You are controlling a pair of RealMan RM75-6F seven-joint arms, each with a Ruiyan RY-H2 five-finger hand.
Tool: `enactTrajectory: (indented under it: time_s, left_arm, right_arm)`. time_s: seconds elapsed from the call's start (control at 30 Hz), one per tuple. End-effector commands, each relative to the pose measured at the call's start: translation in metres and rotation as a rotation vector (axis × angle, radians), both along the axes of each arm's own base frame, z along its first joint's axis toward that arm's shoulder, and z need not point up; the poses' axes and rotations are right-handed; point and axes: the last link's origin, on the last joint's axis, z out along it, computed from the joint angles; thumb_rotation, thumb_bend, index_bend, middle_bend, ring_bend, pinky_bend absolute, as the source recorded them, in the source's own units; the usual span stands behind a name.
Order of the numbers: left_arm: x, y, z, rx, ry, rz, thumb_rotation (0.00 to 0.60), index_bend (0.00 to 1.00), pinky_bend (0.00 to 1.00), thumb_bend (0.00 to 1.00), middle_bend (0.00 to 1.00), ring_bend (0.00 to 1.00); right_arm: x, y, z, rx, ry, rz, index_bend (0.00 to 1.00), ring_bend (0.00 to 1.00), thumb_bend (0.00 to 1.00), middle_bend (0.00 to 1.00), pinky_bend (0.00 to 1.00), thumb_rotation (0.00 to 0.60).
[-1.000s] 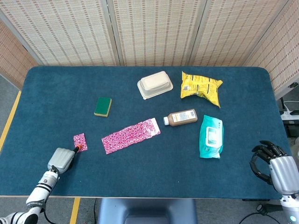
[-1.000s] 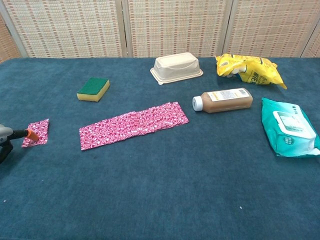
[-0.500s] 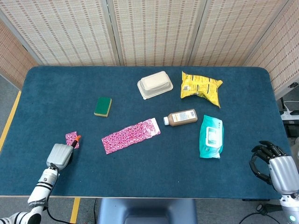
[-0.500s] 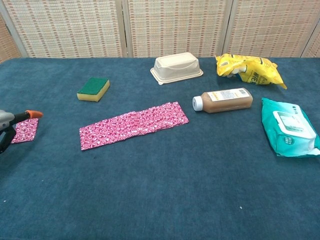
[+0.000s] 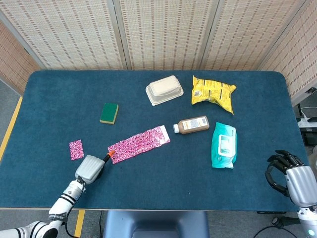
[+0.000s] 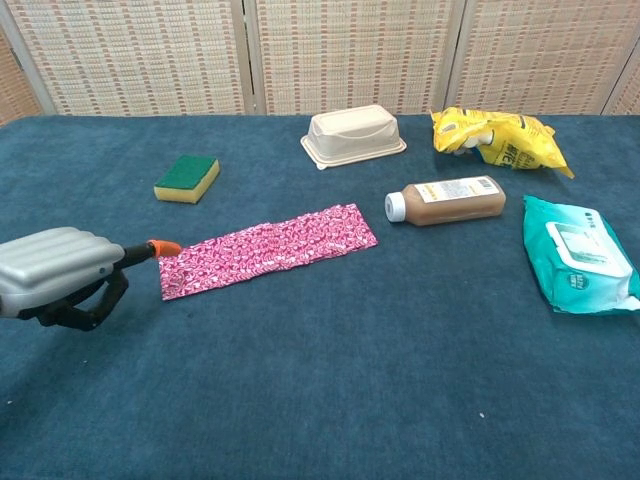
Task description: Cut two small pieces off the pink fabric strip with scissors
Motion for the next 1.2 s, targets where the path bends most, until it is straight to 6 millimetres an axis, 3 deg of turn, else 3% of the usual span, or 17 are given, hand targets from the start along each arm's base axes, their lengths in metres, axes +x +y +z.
enactTrajectory:
  time_s: [0.03,0.23,0.73,1.2]
  left_arm:
    - [0.006,-0.001,-0.009,-0.029,0.001,-0.011,0.600,0.06,0.68,0.83,0.69,0.77]
    - [0.007,-0.001,-0.015,-0.046,0.010,-0.002,0.600,0.09,0.68,0.83,0.69,0.77]
    - [-0.005,-0.003,-0.009,-0.050,0.035,0.044,0.600,0.23,0.68,0.83,0.69,0.77]
    - [-0.036,-0.043,0.019,0.015,0.018,0.132,0.600,0.26,0.68,0.83,0.69,0.77]
  right_arm:
    - [0.000,0.000,0.000,0.002,0.000,-0.001,0.33,0.23,0.32,0.41,0.36,0.600]
    - [0.000,0.000,0.001,0.002,-0.001,-0.001,0.33,0.23,0.32,0.41,0.36,0.600]
    - [0.000,-0.001,0.000,0.004,0.000,-0.007,0.33,0.23,0.32,0.41,0.36,0.600]
    - [0.000,0.000,0.000,0.005,0.000,-0.004,0.33,0.23,0.32,0.41,0.36,0.600]
